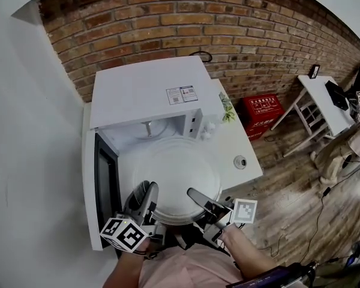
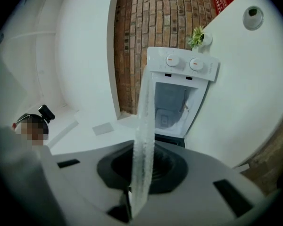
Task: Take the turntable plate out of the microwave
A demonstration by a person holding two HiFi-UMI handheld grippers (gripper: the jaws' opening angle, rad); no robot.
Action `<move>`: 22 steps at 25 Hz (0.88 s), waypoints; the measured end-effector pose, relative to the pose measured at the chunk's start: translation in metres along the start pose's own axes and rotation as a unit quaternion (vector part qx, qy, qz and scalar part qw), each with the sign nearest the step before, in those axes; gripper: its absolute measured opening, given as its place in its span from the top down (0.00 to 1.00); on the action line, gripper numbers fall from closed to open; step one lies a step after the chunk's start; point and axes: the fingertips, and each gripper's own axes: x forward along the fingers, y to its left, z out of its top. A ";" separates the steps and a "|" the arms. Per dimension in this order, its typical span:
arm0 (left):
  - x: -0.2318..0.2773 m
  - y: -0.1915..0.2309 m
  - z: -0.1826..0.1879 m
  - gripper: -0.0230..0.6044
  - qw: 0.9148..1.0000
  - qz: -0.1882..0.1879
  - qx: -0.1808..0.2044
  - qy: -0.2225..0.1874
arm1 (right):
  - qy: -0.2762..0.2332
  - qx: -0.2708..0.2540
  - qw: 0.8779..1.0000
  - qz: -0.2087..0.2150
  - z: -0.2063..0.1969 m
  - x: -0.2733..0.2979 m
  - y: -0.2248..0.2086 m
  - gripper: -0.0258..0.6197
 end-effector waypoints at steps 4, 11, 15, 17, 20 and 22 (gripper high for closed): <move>-0.002 0.000 0.003 0.74 1.000 0.001 0.003 -0.003 | 0.002 -0.004 1.000 -0.001 -0.001 0.002 0.002 0.91; -0.002 0.004 0.008 0.74 1.000 0.002 0.009 -0.005 | 0.006 -0.010 1.000 0.004 -0.001 0.008 0.004 0.91; -0.002 0.004 0.010 0.74 1.000 0.004 0.009 -0.005 | 0.007 -0.012 1.000 0.005 0.000 0.011 0.005 0.91; -0.001 0.005 0.010 0.74 1.000 0.005 0.009 -0.005 | 0.007 -0.010 1.000 0.005 0.000 0.012 0.004 0.91; -0.001 0.005 0.011 0.74 1.000 0.005 0.010 -0.006 | 0.008 -0.011 1.000 0.002 0.001 0.012 0.003 0.91; -0.001 0.006 0.011 0.74 1.000 0.006 0.010 -0.007 | 0.009 -0.011 1.000 0.004 0.001 0.013 0.003 0.91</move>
